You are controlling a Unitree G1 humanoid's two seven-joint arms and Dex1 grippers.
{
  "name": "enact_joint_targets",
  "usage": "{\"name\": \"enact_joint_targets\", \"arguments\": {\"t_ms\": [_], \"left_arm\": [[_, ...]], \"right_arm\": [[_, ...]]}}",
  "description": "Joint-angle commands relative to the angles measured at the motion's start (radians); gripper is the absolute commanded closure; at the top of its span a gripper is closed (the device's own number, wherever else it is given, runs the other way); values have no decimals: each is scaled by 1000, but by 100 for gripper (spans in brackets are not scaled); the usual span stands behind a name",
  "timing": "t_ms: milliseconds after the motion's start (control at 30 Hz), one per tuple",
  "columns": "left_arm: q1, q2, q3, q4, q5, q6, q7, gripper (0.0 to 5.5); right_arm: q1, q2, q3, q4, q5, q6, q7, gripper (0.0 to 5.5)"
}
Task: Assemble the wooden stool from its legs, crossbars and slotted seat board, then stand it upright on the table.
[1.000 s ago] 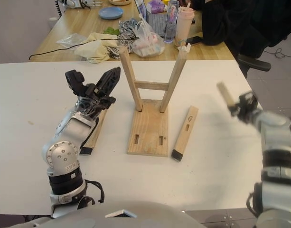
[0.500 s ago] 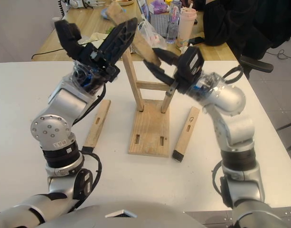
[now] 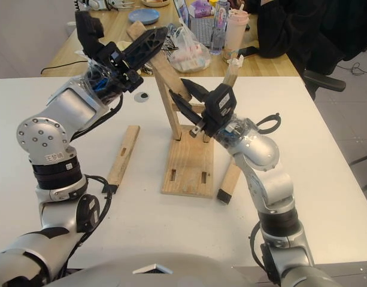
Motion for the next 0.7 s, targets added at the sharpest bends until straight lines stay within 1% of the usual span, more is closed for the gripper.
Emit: {"name": "enact_joint_targets", "arguments": {"t_ms": [33, 100, 167, 200, 233, 267, 333, 400, 467, 600, 700], "left_arm": [[-40, 45, 7, 55, 22, 17, -24, 510], [-34, 87, 35, 71, 26, 21, -39, 512], [1, 174, 73, 89, 64, 14, -80, 512], [34, 231, 102, 106, 90, 11, -100, 512], [69, 280, 124, 119, 116, 8, -121, 512], [122, 330, 129, 127, 166, -9, -156, 512], [255, 382, 126, 150, 277, -73, -209, 512], [364, 372, 115, 155, 364, -143, -221, 512], [422, 318, 115, 159, 420, -186, -172, 512], [497, 200, 112, 138, 468, -241, -103, 512], [518, 151, 117, 122, 488, -253, -60, 512]], "right_arm": [[8, 41, 15, 17, 4, -2, -9, 370], [28, 39, 37, 31, -7, 29, -3, 330], [55, 11, 45, 65, -51, 61, -16, 303], [68, 3, 25, 79, -64, 72, -34, 283], [78, 5, -5, 84, -64, 83, -54, 307], [86, 12, -46, 89, -57, 91, -79, 313], [90, 32, -130, 100, -41, 91, -131, 358], [76, 41, -187, 108, -23, 90, -156, 387], [62, 25, -221, 128, -24, 74, -155, 427], [4, 3, -278, 205, -37, 33, -156, 494], [-16, -6, -292, 239, -40, 21, -143, 539]]}}
